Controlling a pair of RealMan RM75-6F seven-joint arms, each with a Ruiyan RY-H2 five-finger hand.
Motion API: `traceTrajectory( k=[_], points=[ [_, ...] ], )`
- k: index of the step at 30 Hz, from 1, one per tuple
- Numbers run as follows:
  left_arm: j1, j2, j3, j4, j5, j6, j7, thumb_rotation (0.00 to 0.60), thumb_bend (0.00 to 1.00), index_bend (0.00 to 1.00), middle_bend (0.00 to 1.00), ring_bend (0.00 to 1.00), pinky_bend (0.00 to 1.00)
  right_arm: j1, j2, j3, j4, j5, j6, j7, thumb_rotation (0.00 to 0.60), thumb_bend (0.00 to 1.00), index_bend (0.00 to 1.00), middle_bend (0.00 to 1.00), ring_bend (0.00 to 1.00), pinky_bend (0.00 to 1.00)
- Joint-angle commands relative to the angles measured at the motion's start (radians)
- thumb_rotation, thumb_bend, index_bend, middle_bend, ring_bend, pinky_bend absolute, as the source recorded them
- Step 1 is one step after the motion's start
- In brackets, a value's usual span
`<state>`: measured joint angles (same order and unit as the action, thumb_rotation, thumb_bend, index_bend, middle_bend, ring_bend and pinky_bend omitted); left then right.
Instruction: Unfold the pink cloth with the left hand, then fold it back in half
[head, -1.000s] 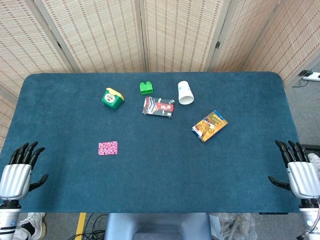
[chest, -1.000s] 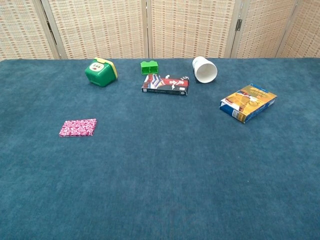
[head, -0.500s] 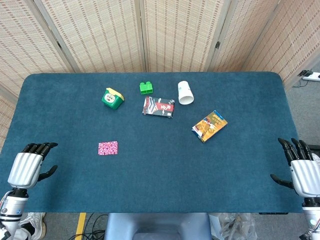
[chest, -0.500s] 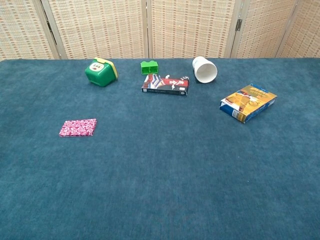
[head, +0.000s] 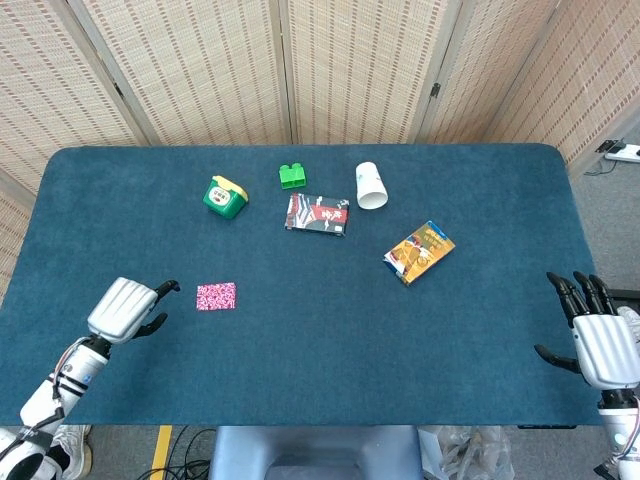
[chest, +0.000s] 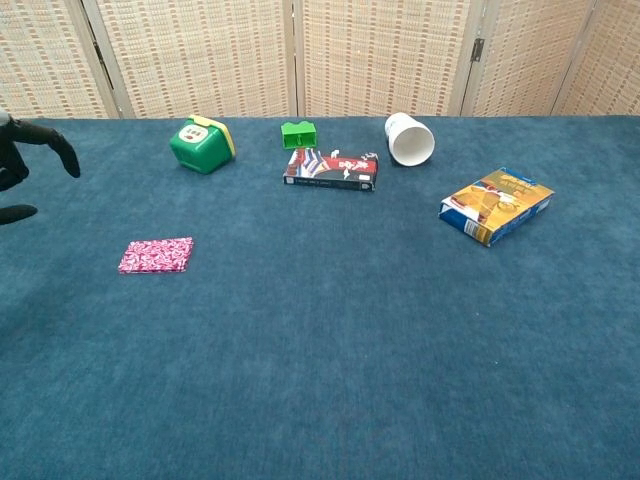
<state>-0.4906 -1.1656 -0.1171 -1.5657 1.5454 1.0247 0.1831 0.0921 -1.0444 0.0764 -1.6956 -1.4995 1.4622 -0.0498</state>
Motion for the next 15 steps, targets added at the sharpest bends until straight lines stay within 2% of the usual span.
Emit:
traceTrajectory(
  k=[1,8,15],
  points=[
    [-0.074,-0.024,-0.01,-0.001,-0.103,-0.128,0.052,0.6,0.4,0.31,0.91,0.91,1.0,0.002,0.003,0.002,-0.003,0.0,-0.001,-0.003,0.6,0.0,0.02,0.18,0.0,0.0],
    [-0.149,-0.081,-0.001,0.027,-0.223,-0.272,0.076,0.6,0.4,0.28,0.94,0.94,1.0,0.008,0.003,0.0,-0.007,0.004,-0.011,-0.004,0.6,0.0,0.02,0.18,0.01,0.0],
    [-0.187,-0.125,0.006,0.066,-0.321,-0.327,0.085,0.6,0.4,0.23,0.95,0.94,1.0,0.003,0.004,-0.003,-0.004,0.009,-0.009,0.004,0.6,0.0,0.02,0.18,0.01,0.0]
  ],
)
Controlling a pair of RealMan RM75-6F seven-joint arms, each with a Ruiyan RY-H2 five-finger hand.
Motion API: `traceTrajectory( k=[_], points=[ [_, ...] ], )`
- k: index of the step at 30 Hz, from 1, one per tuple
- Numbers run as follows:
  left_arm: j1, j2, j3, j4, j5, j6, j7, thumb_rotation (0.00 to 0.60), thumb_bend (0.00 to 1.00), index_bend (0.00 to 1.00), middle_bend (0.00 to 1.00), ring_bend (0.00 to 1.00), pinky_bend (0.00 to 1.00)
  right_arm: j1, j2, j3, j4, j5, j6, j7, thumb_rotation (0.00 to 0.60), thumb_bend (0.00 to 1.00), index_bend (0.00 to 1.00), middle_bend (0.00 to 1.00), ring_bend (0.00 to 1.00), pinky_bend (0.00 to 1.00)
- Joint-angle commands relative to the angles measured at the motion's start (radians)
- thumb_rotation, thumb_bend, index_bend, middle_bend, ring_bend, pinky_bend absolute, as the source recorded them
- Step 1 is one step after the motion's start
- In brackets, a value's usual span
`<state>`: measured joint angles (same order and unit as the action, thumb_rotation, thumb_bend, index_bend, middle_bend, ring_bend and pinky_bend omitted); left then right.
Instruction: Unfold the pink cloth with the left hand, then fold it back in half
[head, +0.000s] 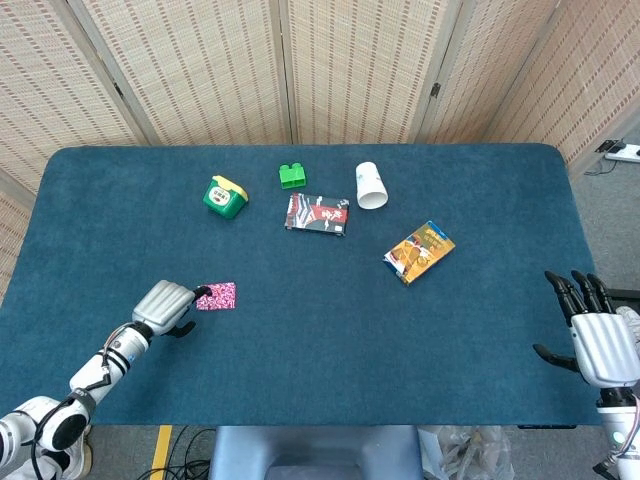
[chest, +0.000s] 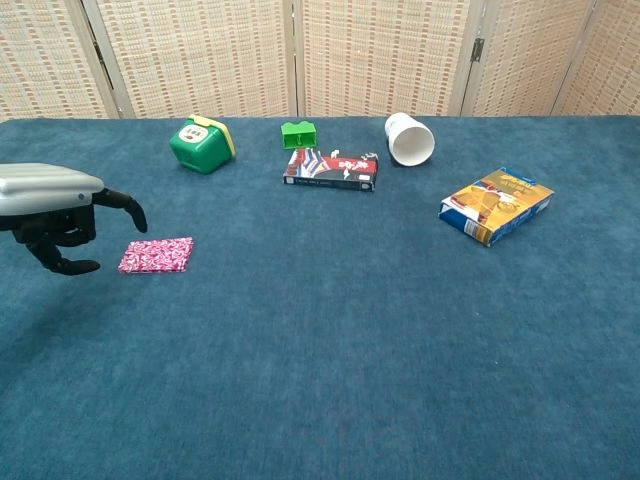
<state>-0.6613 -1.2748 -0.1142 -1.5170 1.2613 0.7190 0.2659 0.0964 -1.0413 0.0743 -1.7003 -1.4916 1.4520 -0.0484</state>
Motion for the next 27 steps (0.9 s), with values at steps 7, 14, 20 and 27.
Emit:
traceTrajectory(
  k=[7,14,20,27],
  points=[
    [-0.048,-0.018,0.017,0.029,-0.125,-0.073,0.003,0.6,0.41,0.18,0.96,0.95,1.0,-0.004,-0.001,-0.004,0.008,0.002,0.002,0.012,0.6,0.0,0.02,0.18,0.01,0.0],
    [-0.09,-0.023,0.034,0.048,-0.197,-0.121,0.011,0.591,0.45,0.18,0.96,0.95,1.0,0.0,-0.005,-0.005,0.015,0.004,-0.009,0.021,0.6,0.0,0.02,0.18,0.01,0.0],
    [-0.122,-0.028,0.046,0.063,-0.248,-0.14,0.02,0.569,0.48,0.18,0.96,0.95,1.0,0.0,-0.008,-0.004,0.02,0.01,-0.009,0.024,0.6,0.0,0.03,0.18,0.01,0.0],
    [-0.157,-0.041,0.068,0.09,-0.295,-0.155,0.034,0.549,0.48,0.19,0.96,0.95,1.0,0.003,-0.009,-0.004,0.023,0.014,-0.017,0.026,0.6,0.0,0.03,0.18,0.01,0.0]
  ],
)
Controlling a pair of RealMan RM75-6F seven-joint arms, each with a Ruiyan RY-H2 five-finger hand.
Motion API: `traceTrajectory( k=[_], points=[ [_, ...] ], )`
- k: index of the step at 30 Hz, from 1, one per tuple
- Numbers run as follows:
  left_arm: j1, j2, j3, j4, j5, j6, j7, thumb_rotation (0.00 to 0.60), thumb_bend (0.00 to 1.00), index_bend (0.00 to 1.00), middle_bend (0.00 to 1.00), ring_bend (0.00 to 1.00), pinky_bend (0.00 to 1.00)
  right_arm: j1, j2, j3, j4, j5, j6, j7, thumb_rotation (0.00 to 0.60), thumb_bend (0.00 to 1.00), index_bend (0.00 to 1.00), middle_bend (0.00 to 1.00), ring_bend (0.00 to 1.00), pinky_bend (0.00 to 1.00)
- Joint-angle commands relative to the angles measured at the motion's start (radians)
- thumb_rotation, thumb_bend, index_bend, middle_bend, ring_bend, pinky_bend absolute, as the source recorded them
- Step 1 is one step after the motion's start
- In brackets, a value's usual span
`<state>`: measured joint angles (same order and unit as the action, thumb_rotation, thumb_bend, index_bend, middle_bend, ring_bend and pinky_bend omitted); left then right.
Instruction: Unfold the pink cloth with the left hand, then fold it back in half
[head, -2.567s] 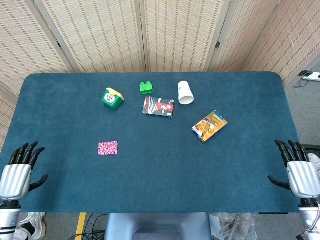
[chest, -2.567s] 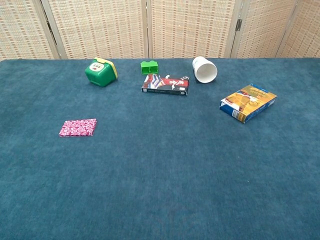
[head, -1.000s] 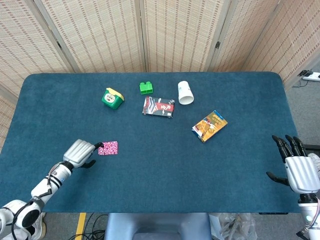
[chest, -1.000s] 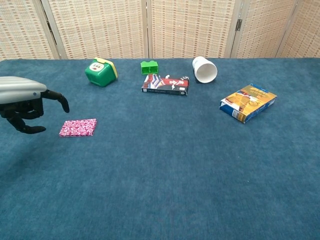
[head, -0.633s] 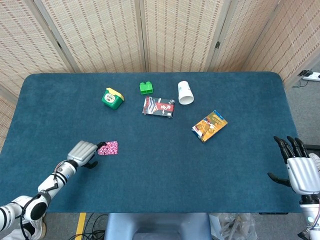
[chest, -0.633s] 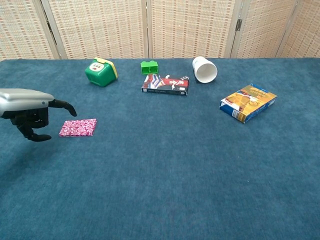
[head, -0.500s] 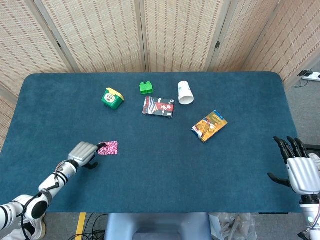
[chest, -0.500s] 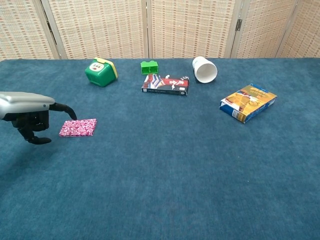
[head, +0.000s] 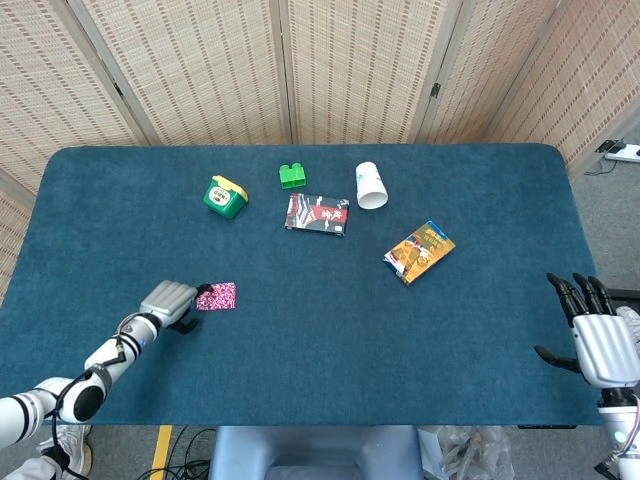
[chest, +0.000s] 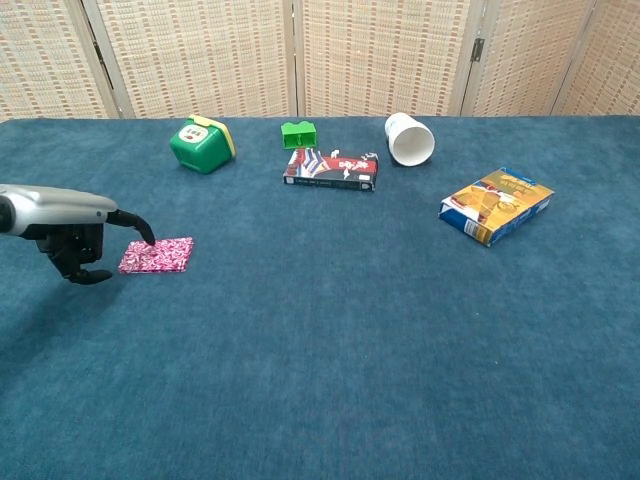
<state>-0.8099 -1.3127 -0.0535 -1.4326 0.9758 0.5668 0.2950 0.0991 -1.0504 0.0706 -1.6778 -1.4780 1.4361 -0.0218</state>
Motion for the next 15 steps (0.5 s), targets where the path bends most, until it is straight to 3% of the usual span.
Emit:
traceTrajectory(
  k=[1,15],
  points=[
    [-0.013,-0.003,0.011,0.006,-0.018,-0.005,0.007,0.547,0.48,0.2,0.96,0.95,1.0,0.001,0.0,-0.001,0.001,0.001,-0.002,-0.001,0.6,0.0,0.03,0.18,0.01,0.0],
    [-0.045,0.017,0.066,-0.036,-0.05,0.001,0.031,0.504,0.48,0.25,0.96,0.96,1.0,-0.002,0.001,-0.007,0.005,-0.01,0.001,0.011,0.6,0.0,0.03,0.19,0.01,0.0]
  ],
)
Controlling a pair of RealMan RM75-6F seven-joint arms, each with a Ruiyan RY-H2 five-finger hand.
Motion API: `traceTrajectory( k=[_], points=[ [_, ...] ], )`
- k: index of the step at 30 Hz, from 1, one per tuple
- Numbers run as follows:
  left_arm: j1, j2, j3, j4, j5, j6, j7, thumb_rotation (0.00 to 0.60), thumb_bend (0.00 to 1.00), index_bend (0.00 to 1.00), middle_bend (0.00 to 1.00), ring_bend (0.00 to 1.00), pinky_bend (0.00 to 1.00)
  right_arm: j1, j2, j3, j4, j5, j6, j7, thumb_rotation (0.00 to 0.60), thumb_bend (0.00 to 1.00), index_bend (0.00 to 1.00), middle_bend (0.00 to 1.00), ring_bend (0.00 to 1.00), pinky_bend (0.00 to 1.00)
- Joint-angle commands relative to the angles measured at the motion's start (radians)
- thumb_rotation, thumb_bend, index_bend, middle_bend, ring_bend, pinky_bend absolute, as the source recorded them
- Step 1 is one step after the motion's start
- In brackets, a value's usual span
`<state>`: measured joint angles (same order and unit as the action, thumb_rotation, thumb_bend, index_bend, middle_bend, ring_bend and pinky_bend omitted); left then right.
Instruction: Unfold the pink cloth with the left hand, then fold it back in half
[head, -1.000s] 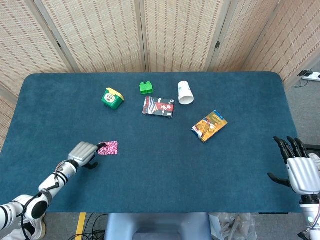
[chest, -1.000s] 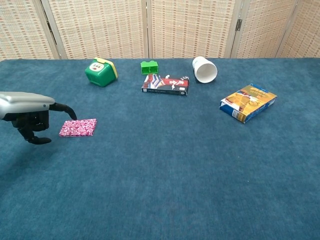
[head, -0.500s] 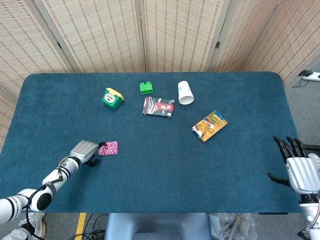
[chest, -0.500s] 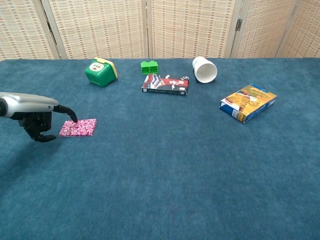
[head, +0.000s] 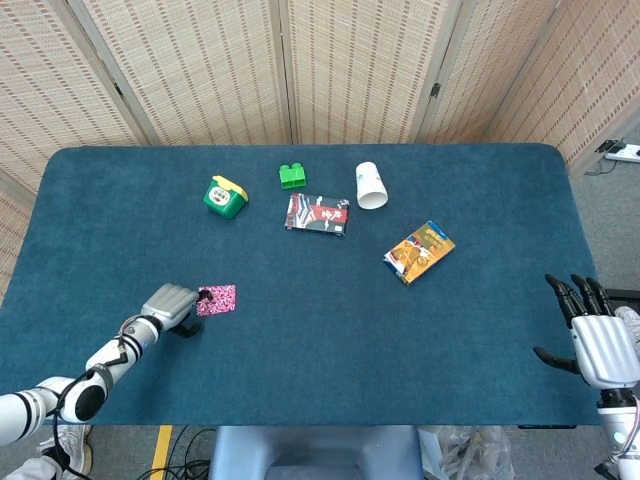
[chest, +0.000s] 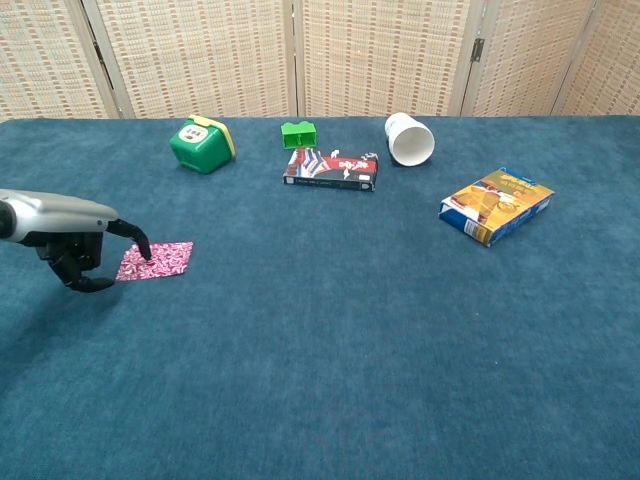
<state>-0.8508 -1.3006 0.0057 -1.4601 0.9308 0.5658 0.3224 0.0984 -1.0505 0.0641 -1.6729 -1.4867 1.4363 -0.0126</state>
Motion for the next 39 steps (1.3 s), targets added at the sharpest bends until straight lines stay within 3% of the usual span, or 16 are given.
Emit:
traceTrajectory(
  k=[1,16,25,31,39],
  points=[
    [-0.006,0.01,0.011,-0.017,-0.006,0.003,0.006,0.503,0.48,0.25,0.96,0.96,1.0,-0.002,0.002,-0.001,0.0,-0.002,0.003,0.003,0.6,0.0,0.04,0.19,0.01,0.0],
    [-0.003,0.093,0.077,-0.161,0.07,0.005,-0.004,0.493,0.48,0.27,0.96,0.96,1.0,-0.011,0.004,-0.004,0.004,-0.009,0.018,0.014,0.6,0.0,0.04,0.19,0.01,0.0],
    [0.019,0.134,0.077,-0.221,0.161,0.044,-0.044,0.489,0.48,0.27,0.96,0.96,1.0,-0.012,0.003,-0.003,0.006,-0.01,0.021,0.016,0.6,0.0,0.04,0.19,0.01,0.0],
    [0.032,0.111,0.034,-0.17,0.187,0.101,-0.085,0.485,0.48,0.27,0.96,0.96,1.0,-0.011,0.001,-0.003,0.007,-0.006,0.017,0.016,0.6,0.0,0.04,0.19,0.01,0.0],
    [0.019,0.019,0.012,-0.038,0.144,0.094,-0.078,0.481,0.48,0.26,0.96,0.96,1.0,-0.015,0.0,-0.003,0.011,0.003,0.016,0.02,0.6,0.0,0.04,0.19,0.01,0.0]
  ],
)
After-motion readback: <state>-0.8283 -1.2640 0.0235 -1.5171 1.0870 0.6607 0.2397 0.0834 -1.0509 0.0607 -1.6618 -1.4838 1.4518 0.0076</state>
